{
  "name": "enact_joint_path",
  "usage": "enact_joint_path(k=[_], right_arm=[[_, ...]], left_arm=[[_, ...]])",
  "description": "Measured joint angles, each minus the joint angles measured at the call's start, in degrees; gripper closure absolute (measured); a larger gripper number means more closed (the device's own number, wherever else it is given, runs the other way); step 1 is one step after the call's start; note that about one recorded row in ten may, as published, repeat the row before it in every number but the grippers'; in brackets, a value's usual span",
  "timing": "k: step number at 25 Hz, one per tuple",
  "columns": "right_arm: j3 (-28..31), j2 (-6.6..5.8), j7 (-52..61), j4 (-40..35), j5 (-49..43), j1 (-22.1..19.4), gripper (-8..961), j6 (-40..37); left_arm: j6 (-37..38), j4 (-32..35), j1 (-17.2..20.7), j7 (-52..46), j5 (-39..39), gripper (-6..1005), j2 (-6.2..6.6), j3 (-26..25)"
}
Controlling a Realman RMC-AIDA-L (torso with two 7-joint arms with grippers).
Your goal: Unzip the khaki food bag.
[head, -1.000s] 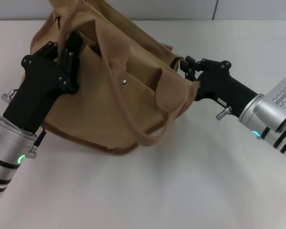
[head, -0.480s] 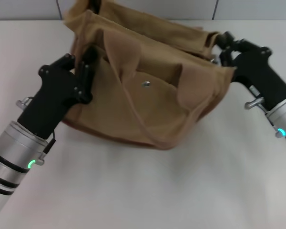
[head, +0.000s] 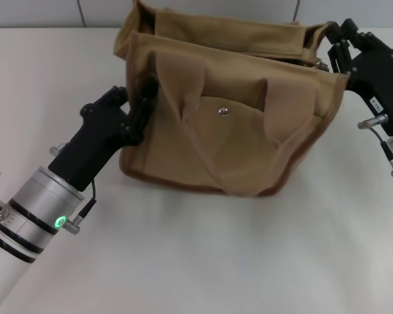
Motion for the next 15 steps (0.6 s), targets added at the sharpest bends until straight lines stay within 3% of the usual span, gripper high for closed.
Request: enact_joint_path(k=[7,9,12,13,14,15], right_arm=[[1.7,-0.22,6.4,-1.1,0.0,-2.1,670,-3.5],[0.9,-0.47,19.0,-6.0,-1.0,-3.4,605,-10.1],[-1.0,-0.56,28.4,-10.5,-2.6,-4.0,507,-15.8],[-3.0,-0.59,33.4,-13.8,-3.7,-4.3,475,-19.9],[-5.1,-0.62,37.1,-16.6,-4.7,-4.6,429,-23.7],[-6.9,-0.62,39.0,-18.6,-5.3,-4.8,382,-26.7]], left_arm=[[8.2,4.1,4.7,-3.3,-0.2,654,0.25,-3.2],[14.2,9.4,7.7,-8.3,-0.3,614,0.42,-6.4],[14.2,9.4,7.7,-8.3,-0.3,555,0.42,-6.4],[17.4,13.7,8.8,-11.3,0.1,535,0.52,-6.3],[17.4,13.7,8.8,-11.3,0.1,494,0.52,-6.3],[20.7,19.7,9.1,-14.5,1.9,454,0.92,-3.1]])
